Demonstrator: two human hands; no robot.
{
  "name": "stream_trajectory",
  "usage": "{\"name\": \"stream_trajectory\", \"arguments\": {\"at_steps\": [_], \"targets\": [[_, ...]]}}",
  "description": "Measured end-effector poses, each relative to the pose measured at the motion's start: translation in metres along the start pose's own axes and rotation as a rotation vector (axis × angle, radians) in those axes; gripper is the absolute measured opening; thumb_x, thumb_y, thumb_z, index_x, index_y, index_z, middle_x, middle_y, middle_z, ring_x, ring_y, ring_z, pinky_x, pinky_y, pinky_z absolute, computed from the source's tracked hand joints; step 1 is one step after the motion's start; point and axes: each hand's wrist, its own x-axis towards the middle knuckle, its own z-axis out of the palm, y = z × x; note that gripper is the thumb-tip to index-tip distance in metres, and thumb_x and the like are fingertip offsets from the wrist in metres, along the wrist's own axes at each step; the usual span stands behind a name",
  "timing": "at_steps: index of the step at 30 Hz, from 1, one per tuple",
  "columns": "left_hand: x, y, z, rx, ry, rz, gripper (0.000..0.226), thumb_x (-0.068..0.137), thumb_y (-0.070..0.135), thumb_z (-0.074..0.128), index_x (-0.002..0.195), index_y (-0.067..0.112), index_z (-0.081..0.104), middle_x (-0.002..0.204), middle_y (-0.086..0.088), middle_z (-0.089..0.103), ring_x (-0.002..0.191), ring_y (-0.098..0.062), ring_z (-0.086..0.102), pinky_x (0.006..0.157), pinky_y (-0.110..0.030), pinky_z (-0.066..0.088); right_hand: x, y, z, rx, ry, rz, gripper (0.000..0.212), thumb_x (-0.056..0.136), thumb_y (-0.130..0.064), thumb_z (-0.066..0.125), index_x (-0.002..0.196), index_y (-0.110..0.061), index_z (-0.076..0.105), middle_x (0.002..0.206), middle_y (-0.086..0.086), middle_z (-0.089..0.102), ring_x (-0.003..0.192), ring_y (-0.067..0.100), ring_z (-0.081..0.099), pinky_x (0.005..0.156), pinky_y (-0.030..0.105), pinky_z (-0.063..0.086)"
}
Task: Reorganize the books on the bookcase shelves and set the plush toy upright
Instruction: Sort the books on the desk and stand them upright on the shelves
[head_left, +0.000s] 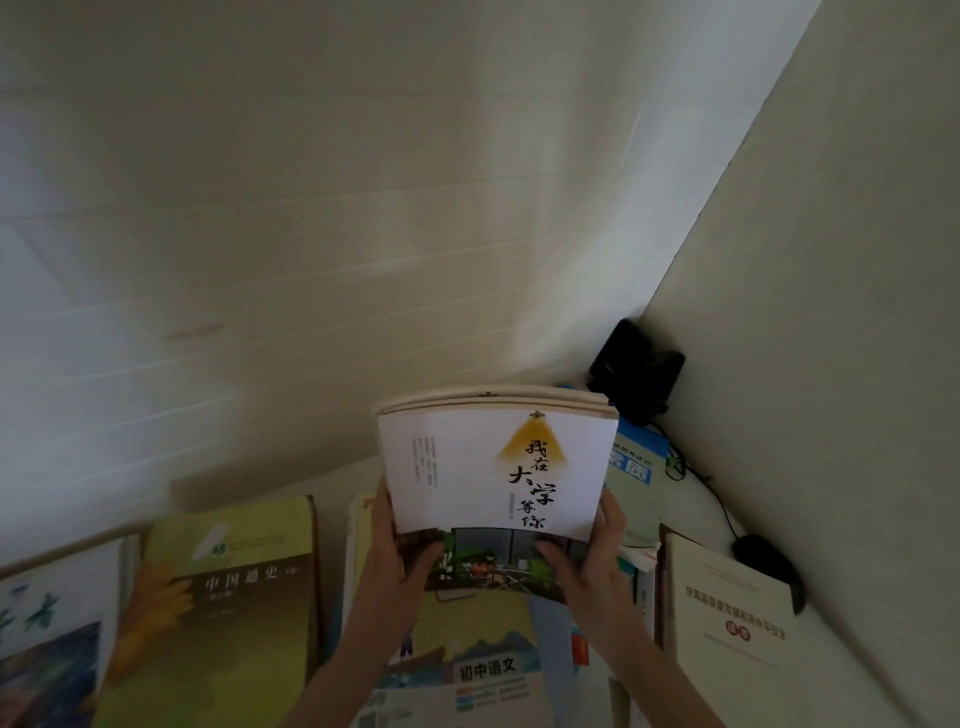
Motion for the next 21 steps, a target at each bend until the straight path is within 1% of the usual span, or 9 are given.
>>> {"name": "stream_trajectory", "arguments": {"at_steps": [4, 7, 10, 11, 14, 16, 18, 20, 21], "targets": [[-0.002, 0.002, 0.003, 0.036, 0.044, 0.031, 0.086, 0.089, 0.005, 0.058, 0.136, 0.05, 0.002, 0.137, 0.013, 0.039, 0.111, -0.007, 0.056, 0.092, -0.033, 0.05, 0.001, -0.001, 0.001, -0.04, 0.02, -0.066, 0.097, 0.087, -0.019, 0.064, 0.141, -0.054, -0.007, 0.153, 0.002, 0.025, 0.138, 0.032, 0.034, 0.099, 0.051, 0.046], [0.002, 0.003, 0.004, 0.096, 0.021, 0.104, 0.099, 0.091, 0.01, 0.056, 0.133, 0.066, -0.015, 0.148, 0.02, 0.021, 0.105, -0.007, 0.056, 0.086, -0.021, 0.05, 0.0, -0.006, 0.003, -0.026, 0.027, -0.039, 0.097, 0.084, -0.021, 0.06, 0.136, -0.064, -0.01, 0.152, -0.003, 0.022, 0.14, 0.033, 0.03, 0.104, 0.04, 0.04], [0.009, 0.008, -0.003, 0.249, -0.013, 0.225, 0.094, 0.091, 0.01, 0.056, 0.135, 0.063, -0.008, 0.13, 0.009, 0.042, 0.07, -0.003, 0.056, 0.06, -0.01, 0.048, 0.006, -0.016, 0.0, 0.002, 0.009, -0.026, 0.085, 0.084, -0.028, 0.056, 0.131, -0.072, 0.0, 0.152, -0.022, 0.017, 0.144, 0.017, 0.019, 0.113, 0.043, 0.03], [0.012, 0.011, -0.006, 0.286, -0.023, 0.278, 0.086, 0.092, 0.009, 0.055, 0.138, 0.06, 0.004, 0.117, 0.01, 0.047, 0.07, -0.005, 0.054, 0.059, -0.011, 0.046, 0.009, -0.018, -0.002, 0.012, -0.025, -0.027, 0.082, 0.086, -0.026, 0.057, 0.133, -0.07, 0.007, 0.15, -0.03, 0.017, 0.144, 0.014, 0.016, 0.115, 0.047, 0.028], [0.015, 0.025, -0.019, 0.247, -0.048, 0.272, 0.055, 0.093, 0.008, 0.053, 0.121, 0.056, 0.052, 0.113, 0.01, 0.047, 0.092, -0.003, 0.053, 0.073, -0.01, 0.048, 0.015, -0.021, -0.004, -0.036, -0.111, 0.007, 0.075, 0.09, -0.016, 0.061, 0.134, -0.064, 0.023, 0.151, -0.019, 0.025, 0.145, 0.015, 0.013, 0.115, 0.052, 0.024], [0.012, 0.032, -0.029, 0.232, -0.032, 0.223, 0.049, 0.092, 0.006, 0.055, 0.117, 0.047, 0.053, 0.116, 0.01, 0.046, 0.096, 0.001, 0.052, 0.077, -0.006, 0.046, 0.016, -0.027, -0.001, -0.026, -0.125, 0.041, 0.075, 0.089, -0.014, 0.063, 0.131, -0.064, 0.028, 0.144, -0.018, 0.032, 0.14, 0.014, 0.022, 0.112, 0.046, 0.033], [0.004, 0.035, -0.041, 0.238, -0.013, 0.177, 0.045, 0.09, 0.012, 0.058, 0.119, 0.045, 0.049, 0.117, 0.008, 0.045, 0.097, 0.004, 0.052, 0.083, -0.008, 0.047, 0.016, -0.038, 0.005, -0.059, -0.154, 0.021, 0.078, 0.088, -0.014, 0.064, 0.128, -0.069, 0.025, 0.133, -0.024, 0.036, 0.133, 0.009, 0.029, 0.106, 0.027, 0.036], [-0.008, 0.036, -0.056, 0.246, 0.028, 0.095, 0.045, 0.084, 0.025, 0.067, 0.121, 0.045, 0.05, 0.122, 0.009, 0.043, 0.105, -0.003, 0.05, 0.097, -0.025, 0.047, 0.015, -0.053, 0.016, -0.083, -0.219, -0.008, 0.077, 0.089, -0.014, 0.064, 0.128, -0.068, 0.025, 0.128, -0.027, 0.037, 0.127, 0.002, 0.031, 0.097, 0.01, 0.035], [-0.015, 0.035, -0.066, 0.251, 0.058, 0.043, 0.048, 0.08, 0.026, 0.07, 0.12, 0.046, 0.051, 0.124, 0.008, 0.043, 0.11, -0.009, 0.049, 0.099, -0.033, 0.046, 0.014, -0.061, 0.024, -0.069, -0.26, -0.012, 0.075, 0.089, -0.014, 0.063, 0.129, -0.065, 0.026, 0.129, -0.026, 0.037, 0.126, -0.001, 0.032, 0.099, 0.01, 0.036]]}}
